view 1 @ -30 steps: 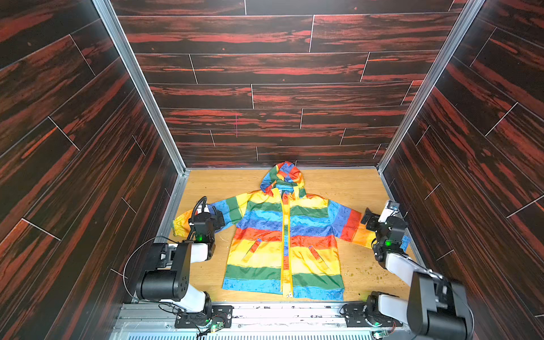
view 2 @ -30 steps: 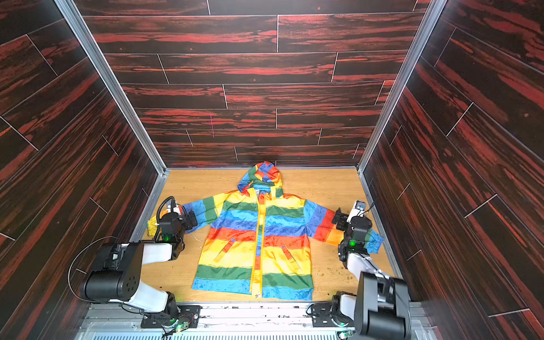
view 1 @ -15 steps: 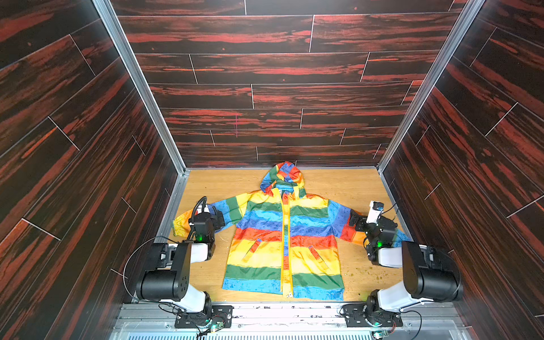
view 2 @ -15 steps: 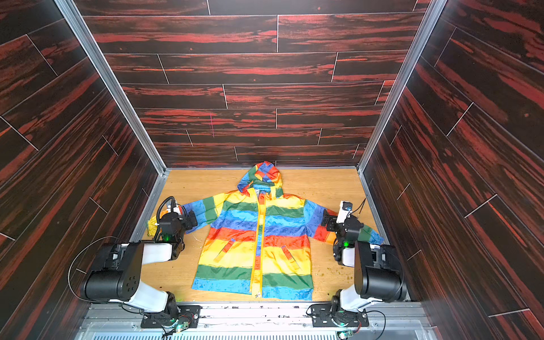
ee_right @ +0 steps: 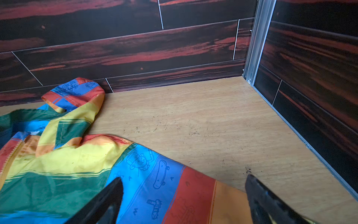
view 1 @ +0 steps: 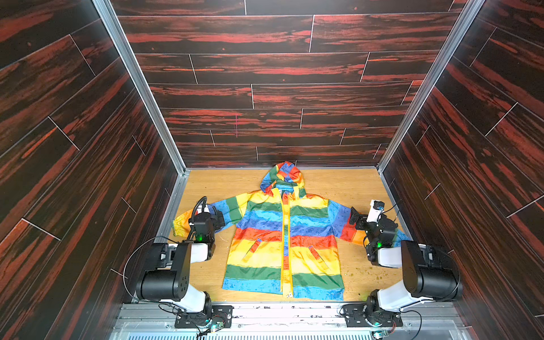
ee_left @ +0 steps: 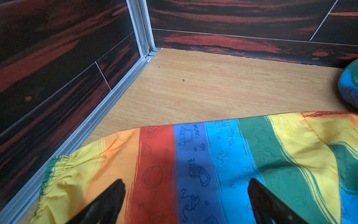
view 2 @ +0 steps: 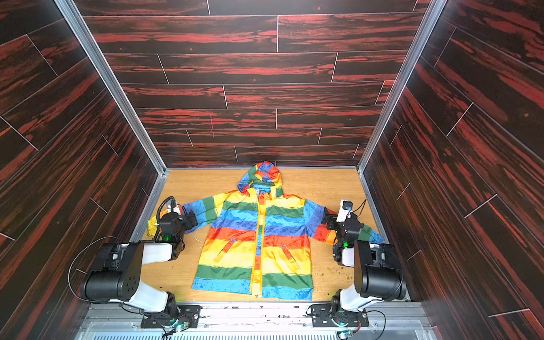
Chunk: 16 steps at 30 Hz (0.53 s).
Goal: Unzip the jacket
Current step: Reset both arms
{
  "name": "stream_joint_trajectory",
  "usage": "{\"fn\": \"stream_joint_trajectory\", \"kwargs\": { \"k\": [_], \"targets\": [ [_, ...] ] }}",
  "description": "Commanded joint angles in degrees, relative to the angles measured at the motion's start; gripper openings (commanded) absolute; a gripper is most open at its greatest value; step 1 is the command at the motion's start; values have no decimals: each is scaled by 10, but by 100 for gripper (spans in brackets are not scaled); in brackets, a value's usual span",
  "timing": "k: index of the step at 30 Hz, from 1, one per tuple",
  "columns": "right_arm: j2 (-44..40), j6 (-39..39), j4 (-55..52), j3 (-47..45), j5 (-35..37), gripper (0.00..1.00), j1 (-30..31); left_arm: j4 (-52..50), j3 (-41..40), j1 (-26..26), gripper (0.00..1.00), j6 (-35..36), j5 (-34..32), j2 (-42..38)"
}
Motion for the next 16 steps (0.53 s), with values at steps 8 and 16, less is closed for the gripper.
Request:
{"fn": "stream_joint_trajectory", "kwargs": {
  "k": [8,16],
  "targets": [
    [11,-4,10,-2,3,99,2,3,5,1,100,-4,2,-1],
    [11,-8,11,-2,11,99,7,3,5,1,100,-4,2,-2]
  ]
}}
